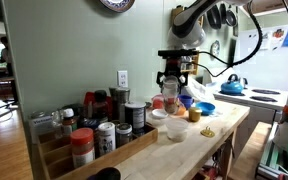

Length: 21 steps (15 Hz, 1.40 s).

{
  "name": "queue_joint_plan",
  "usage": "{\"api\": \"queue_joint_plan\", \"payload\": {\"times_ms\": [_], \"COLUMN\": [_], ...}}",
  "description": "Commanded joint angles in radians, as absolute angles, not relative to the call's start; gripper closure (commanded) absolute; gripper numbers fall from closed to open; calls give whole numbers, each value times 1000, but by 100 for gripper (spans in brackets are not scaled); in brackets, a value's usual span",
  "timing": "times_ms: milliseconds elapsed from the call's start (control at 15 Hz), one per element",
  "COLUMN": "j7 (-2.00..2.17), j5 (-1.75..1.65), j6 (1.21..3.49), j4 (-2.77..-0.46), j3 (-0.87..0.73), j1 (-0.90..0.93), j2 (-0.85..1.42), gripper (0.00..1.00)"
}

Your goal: Pour the contents in the open jar into the clear bowl

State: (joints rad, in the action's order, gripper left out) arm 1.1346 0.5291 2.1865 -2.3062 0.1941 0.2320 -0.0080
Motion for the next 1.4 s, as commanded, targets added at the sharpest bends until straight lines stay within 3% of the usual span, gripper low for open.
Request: {"api": "queue_joint_plan", "payload": {"times_ms": [0,800,1333], "j7": [999,726,668], "j5": [702,1174,1184], "j6": [2070,1822,1973], "j4": [-2260,-2245,-2268], "j3": [168,93,101], "j1": [189,92,143], "j2": [58,216,242], "gripper": [39,39,39]}}
